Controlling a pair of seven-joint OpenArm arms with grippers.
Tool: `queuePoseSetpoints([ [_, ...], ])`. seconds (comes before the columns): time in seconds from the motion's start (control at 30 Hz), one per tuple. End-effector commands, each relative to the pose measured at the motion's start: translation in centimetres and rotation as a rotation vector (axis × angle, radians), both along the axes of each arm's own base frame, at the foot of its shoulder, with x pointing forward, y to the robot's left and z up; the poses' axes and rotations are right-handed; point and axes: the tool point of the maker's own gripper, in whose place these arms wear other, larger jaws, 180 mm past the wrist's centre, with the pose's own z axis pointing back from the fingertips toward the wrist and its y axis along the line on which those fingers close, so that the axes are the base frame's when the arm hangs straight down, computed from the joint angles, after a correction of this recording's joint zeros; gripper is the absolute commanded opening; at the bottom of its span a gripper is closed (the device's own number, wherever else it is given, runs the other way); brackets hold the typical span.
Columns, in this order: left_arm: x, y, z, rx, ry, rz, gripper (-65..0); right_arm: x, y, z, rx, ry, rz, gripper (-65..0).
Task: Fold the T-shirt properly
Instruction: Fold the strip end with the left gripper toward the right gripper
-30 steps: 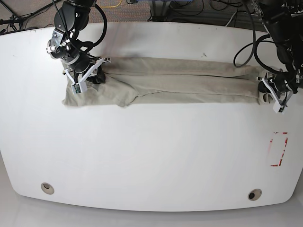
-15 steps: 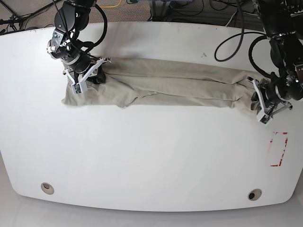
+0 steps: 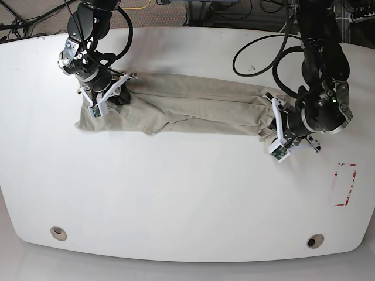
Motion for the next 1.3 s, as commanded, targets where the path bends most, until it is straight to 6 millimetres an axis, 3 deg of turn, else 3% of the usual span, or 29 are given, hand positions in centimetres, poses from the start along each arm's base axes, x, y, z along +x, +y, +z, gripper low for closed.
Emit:
queuePoseSetpoints([
  [0.0, 0.4, -2.5, 0.9, -0.039, -0.036, -0.056, -65.0, 0.7, -0.1, 0.9, 0.002, -0.035, 0.001, -56.4],
  [0.27, 0.1, -6.1, 1.1, -0.12, -0.032, -0.092, -65.0, 1.2, -0.1, 1.2, 0.001, -0.048, 0.001, -56.4],
  [0.9, -0.5, -9.6, 1.3, -0.17, -0.026, -0.159, -64.0, 1.2, -0.1, 1.3, 0.002, -0.048, 0.001, -56.4],
  [1.07, -0.4, -10.6, 1.7, -0.199, -0.03, -0.161, -50.1, 1.2, -0.1, 1.2, 0.001, -0.048, 0.001, -56.4],
  [1.27, -0.8, -13.1, 2.4, -0.262, -0.032, -0.188, -27.1, 1.2, -0.1, 1.2, 0.001, -0.048, 0.001, -56.3],
])
